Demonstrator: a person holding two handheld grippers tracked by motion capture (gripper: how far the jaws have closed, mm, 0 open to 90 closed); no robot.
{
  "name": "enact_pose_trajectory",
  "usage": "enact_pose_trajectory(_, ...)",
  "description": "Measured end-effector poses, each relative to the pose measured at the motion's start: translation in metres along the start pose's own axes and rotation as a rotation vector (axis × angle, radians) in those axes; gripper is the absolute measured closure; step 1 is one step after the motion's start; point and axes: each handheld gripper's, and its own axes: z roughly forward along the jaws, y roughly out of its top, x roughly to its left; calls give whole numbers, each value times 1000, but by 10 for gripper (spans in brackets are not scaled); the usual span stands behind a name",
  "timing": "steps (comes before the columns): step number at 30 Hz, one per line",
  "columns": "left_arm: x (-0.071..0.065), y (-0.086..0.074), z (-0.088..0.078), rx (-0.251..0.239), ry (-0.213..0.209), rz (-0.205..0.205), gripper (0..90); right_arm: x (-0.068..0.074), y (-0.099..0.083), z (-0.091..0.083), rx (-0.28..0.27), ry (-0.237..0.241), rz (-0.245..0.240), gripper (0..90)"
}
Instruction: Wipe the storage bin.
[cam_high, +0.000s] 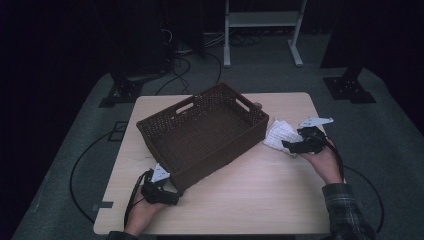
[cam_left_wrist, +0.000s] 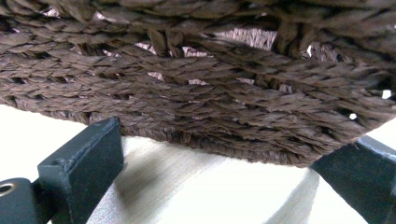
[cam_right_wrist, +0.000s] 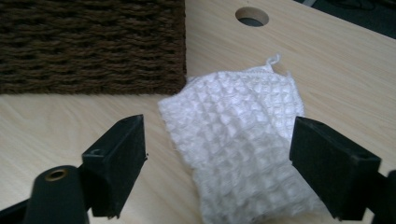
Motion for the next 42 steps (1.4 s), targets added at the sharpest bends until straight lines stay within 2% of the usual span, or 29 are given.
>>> enact_pose_trajectory(5,0,0,0,-2,-1,1,21,-16,13,15,13,18,-18,128)
enact_pose_trajectory(11,0,0,0,-2,-1,1,21,-26,22,32,31,23,-22,125)
enact_pose_trajectory(13,0,0,0,-1,-1,1,21,-28,22,42,3,33,-14,125)
enact_pose_trajectory(15,0,0,0,-2,-1,0,20,-29,22,46,9,41,-9,124)
enact_pose_trajectory(19,0,0,0,-1,-1,1,20,-28,15,64,64,62,-9,124)
enact_pose_trajectory(21,0,0,0,-2,-1,0,20,-28,14,68,82,68,-9,124)
enact_pose_trajectory(26,0,0,0,-2,-1,0,20,-26,4,88,175,53,-43,117)
enact_pose_trajectory(30,0,0,0,-2,-1,1,20,-26,3,90,178,59,-42,128)
enact_pose_trajectory(32,0,0,0,-1,-2,1,19,-27,2,90,184,78,-28,140)
enact_pose_trajectory(34,0,0,0,-2,-1,1,20,-27,1,89,182,79,-19,175)
enact_pose_trajectory(35,0,0,0,-1,-2,1,20,-25,2,87,188,79,-17,249)
enact_pose_trajectory(36,0,0,0,-2,-2,1,20,-25,2,87,188,79,-17,249)
enact_pose_trajectory(37,0,0,0,-1,-2,1,19,-23,3,84,194,83,-33,338)
enact_pose_trajectory(38,0,0,0,-1,-2,1,19,-23,3,84,194,83,-33,338)
enact_pose_trajectory(39,0,0,0,-1,-3,2,19,-20,2,81,189,85,-36,418)
enact_pose_trajectory(40,0,0,0,-1,-3,2,19,-20,2,81,189,85,-36,418)
enact_pose_trajectory(42,0,0,0,-1,-4,3,19,-15,-1,79,170,89,-44,525)
